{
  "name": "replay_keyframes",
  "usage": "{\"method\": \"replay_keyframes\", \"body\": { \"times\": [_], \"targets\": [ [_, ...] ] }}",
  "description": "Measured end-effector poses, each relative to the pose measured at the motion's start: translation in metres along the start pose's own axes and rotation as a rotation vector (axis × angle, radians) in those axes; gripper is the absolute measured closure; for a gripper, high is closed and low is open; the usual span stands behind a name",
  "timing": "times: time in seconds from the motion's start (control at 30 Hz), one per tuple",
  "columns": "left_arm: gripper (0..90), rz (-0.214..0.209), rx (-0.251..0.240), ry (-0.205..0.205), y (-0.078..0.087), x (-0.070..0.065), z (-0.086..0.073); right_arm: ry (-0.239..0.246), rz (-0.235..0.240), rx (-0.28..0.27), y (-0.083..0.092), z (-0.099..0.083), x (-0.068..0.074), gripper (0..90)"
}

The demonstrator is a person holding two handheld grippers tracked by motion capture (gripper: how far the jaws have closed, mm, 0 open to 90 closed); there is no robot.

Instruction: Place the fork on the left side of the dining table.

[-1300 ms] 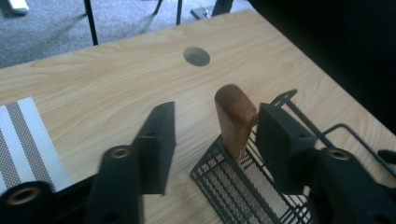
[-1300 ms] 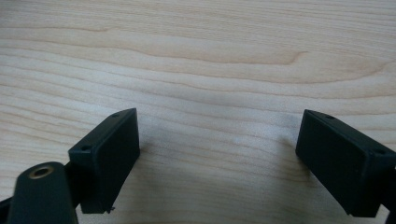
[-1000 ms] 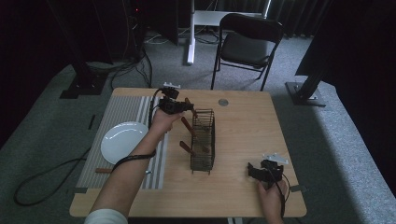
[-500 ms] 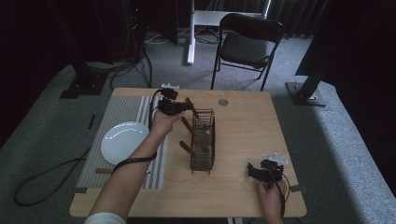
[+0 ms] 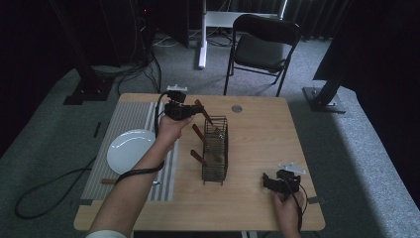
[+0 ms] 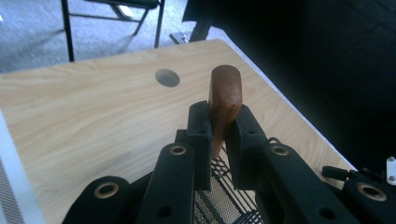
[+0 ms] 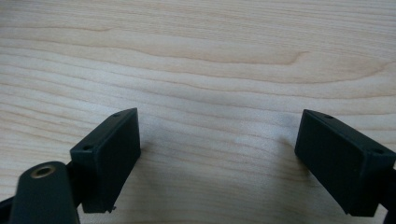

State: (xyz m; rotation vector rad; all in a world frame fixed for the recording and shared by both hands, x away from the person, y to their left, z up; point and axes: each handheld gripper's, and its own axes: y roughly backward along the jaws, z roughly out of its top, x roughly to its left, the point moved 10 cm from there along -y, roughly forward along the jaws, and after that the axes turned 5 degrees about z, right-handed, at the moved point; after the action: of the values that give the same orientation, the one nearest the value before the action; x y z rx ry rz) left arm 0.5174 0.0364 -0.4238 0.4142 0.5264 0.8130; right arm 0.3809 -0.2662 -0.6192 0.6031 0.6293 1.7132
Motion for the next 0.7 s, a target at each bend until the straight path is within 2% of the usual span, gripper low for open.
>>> {"method": "replay_keyframes", "body": {
  "times": [0.17,0.27,0.4,0.47,0.53,0.7],
  "targets": [
    [80.6,-0.008,-0.024,-0.012,0.008,-0.008,0.006,0.001,0.001,0.0,0.0,0.0,0.0,13.8],
    [80.6,0.02,-0.027,-0.022,0.012,-0.007,0.01,0.001,0.001,0.0,0.0,0.0,0.0,13.8],
    [80.6,0.015,-0.051,-0.006,0.021,-0.006,0.017,0.001,0.001,-0.001,0.0,0.0,0.0,13.8],
    [80.6,0.014,-0.055,-0.014,0.026,-0.007,0.021,0.003,0.001,-0.002,0.0,0.0,0.0,13.8],
    [80.6,0.023,-0.07,-0.012,0.033,-0.006,0.026,0.003,0.001,-0.001,0.0,0.0,0.0,13.8],
    [80.6,0.005,-0.124,0.014,0.053,-0.006,0.039,0.002,0.001,-0.001,0.0,0.0,0.0,13.8]
  ]
}}
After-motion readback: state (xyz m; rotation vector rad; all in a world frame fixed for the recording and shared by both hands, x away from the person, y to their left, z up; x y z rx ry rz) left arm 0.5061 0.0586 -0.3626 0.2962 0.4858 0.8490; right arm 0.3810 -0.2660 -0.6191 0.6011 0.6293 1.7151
